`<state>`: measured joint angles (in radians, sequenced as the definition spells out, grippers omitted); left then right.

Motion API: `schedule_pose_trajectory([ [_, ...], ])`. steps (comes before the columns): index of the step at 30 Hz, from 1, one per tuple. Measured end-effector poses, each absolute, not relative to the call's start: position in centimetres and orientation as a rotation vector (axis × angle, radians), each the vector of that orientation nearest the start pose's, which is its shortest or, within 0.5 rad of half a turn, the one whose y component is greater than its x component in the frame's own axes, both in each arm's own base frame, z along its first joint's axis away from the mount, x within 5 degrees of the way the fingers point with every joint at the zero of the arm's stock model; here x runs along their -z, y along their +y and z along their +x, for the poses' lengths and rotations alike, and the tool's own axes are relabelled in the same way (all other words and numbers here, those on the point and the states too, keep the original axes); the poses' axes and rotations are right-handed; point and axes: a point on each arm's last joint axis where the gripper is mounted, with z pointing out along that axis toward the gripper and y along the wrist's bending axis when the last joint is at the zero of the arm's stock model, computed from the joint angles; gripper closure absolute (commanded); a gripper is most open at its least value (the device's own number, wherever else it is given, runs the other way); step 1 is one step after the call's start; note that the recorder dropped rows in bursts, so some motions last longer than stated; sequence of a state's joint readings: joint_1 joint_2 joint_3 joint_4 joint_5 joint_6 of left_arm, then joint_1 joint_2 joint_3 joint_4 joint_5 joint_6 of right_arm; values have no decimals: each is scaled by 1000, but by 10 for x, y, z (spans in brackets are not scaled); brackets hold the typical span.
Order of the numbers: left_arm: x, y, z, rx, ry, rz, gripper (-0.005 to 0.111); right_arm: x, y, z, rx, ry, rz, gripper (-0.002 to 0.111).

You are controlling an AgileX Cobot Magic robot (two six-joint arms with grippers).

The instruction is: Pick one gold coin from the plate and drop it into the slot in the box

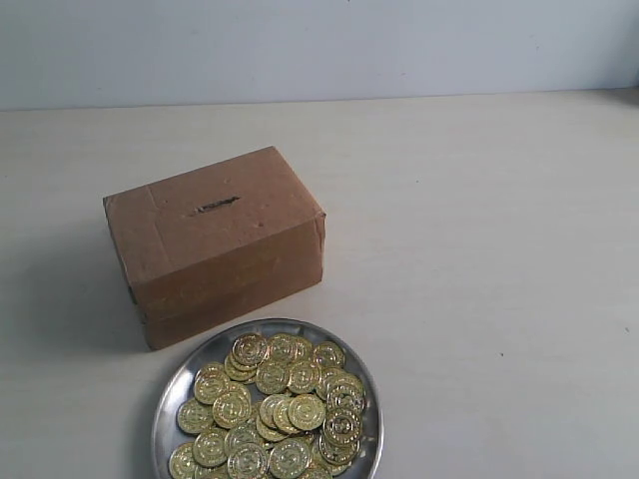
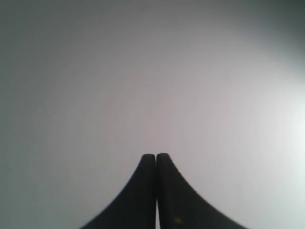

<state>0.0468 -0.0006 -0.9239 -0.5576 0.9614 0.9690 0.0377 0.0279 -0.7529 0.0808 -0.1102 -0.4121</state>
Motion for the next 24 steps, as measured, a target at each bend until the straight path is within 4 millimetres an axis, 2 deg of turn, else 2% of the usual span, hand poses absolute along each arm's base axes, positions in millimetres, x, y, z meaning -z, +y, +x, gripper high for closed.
schedule_pose_trajectory([
  [4,-396,-43,-85,-228,1249,755,107,-437,-1,-79,328,611,-92,108],
  [18,-396,-43,-85,-228,1251,756,107,-438,1,-79,343,609,-86,108],
  [24,-396,-43,-85,-228,1251,756,107,-426,1,-64,331,770,-124,108],
])
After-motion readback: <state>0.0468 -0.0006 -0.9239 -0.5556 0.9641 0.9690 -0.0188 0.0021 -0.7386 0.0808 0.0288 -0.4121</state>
